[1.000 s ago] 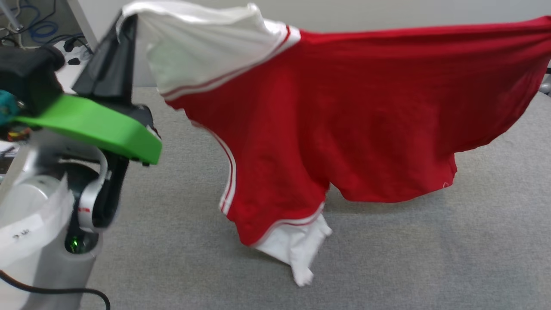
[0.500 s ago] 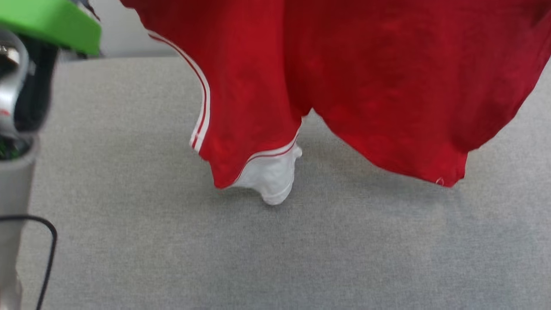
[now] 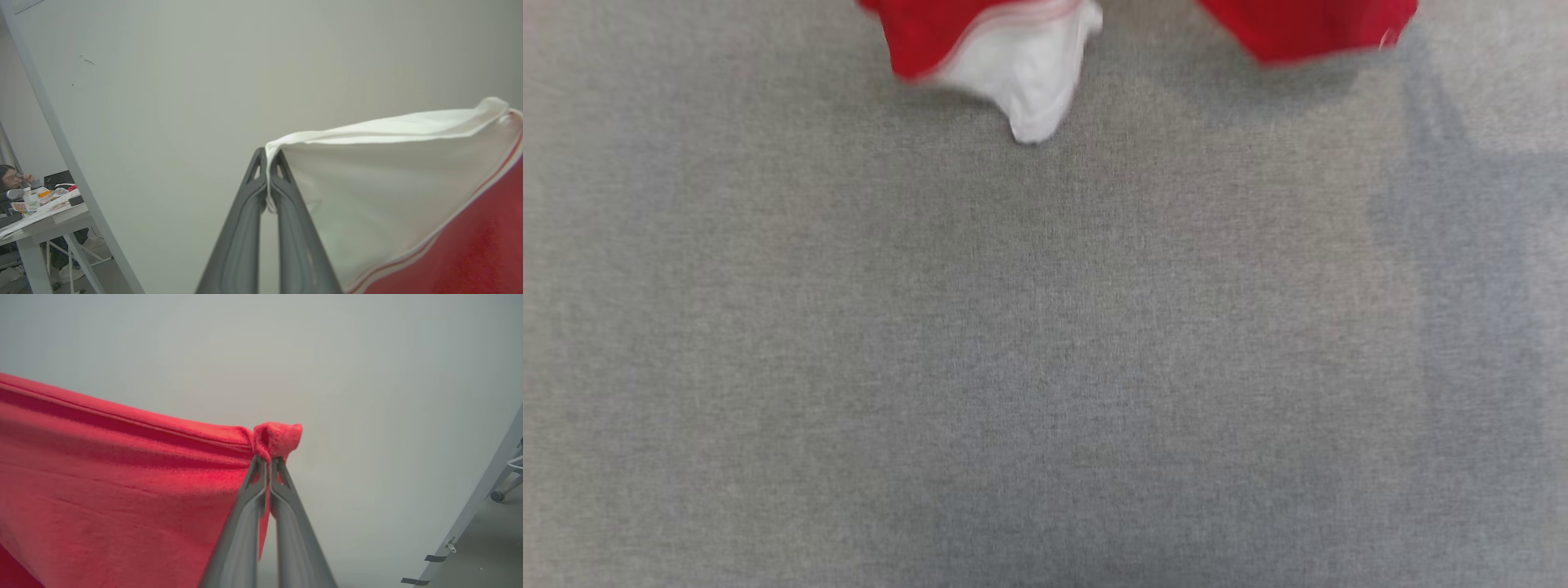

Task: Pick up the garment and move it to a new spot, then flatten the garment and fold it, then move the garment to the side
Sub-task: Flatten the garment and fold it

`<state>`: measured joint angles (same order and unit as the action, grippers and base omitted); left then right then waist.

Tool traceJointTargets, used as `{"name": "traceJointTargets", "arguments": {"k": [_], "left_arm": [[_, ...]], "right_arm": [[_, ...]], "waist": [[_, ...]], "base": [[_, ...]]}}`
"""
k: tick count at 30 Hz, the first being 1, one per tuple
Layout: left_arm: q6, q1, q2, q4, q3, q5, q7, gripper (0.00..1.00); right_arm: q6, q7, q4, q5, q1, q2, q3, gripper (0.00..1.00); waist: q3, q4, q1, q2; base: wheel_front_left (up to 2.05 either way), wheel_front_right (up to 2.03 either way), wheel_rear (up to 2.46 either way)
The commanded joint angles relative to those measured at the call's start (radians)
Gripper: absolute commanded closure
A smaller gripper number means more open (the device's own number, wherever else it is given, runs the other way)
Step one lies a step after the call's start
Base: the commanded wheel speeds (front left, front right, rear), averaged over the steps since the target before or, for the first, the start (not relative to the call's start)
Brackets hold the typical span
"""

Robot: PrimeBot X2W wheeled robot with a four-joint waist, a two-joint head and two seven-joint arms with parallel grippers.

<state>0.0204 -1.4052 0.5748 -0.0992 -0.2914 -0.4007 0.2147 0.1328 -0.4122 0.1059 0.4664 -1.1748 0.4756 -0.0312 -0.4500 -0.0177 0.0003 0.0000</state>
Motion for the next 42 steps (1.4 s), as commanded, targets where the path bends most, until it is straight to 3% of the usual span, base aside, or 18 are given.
{"name": "traceJointTargets", "arguments": {"k": [1, 11, 18, 24, 30, 35, 42], "left_arm": [[0.005, -0.069, 0.014, -0.038, 0.009, 0.020, -0.020, 1.00], [0.043, -0.463, -0.023, -0.379, -0.022, 0.114, -0.205, 1.00], [0.063, -0.562, -0.063, -0.615, -0.046, 0.133, -0.408, 1.00], [0.080, -0.468, -0.099, -0.674, -0.056, 0.107, -0.467, 1.00], [0.084, -0.292, -0.139, -0.576, -0.061, 0.109, -0.476, 1.00], [0.074, -0.075, -0.168, -0.467, -0.059, 0.125, -0.476, 1.00], [0.073, 0.204, -0.212, -0.433, -0.068, 0.108, -0.476, 1.00]], "right_arm": [[-0.002, 0.024, 0.037, -0.019, -0.054, 0.001, 0.001, 1.00], [-0.002, 0.202, 0.356, -0.119, -0.407, -0.061, 0.064, 1.00], [-0.002, 0.364, 0.561, -0.162, -0.536, -0.089, 0.101, 1.00], [-0.002, 0.436, 0.636, -0.148, -0.499, -0.085, 0.152, 1.00], [-0.002, 0.467, 0.655, -0.108, -0.410, -0.061, 0.221, 1.00], [-0.002, 0.462, 0.671, -0.063, -0.306, -0.053, 0.280, 1.00], [-0.002, 0.485, 0.675, 0.007, -0.122, -0.053, 0.334, 1.00]], "waist": [[-0.153, -0.012, -0.0003, 0.0000], [-0.287, -0.026, -0.0003, 0.0000], [-0.346, 0.010, -0.0003, 0.0000], [-0.358, 0.044, -0.0003, 0.0000], [-0.333, 0.075, -0.0003, 0.0000], [-0.264, 0.086, -0.0003, 0.0000], [-0.124, 0.100, -0.0003, 0.0000]], "base": [[0.00, 0.00, 0.00], [0.00, 0.00, 0.00], [0.00, 0.00, 0.00], [0.00, 0.00, 0.00], [0.00, 0.00, 0.00], [0.00, 0.00, 0.00], [0.00, 0.00, 0.00]]}}
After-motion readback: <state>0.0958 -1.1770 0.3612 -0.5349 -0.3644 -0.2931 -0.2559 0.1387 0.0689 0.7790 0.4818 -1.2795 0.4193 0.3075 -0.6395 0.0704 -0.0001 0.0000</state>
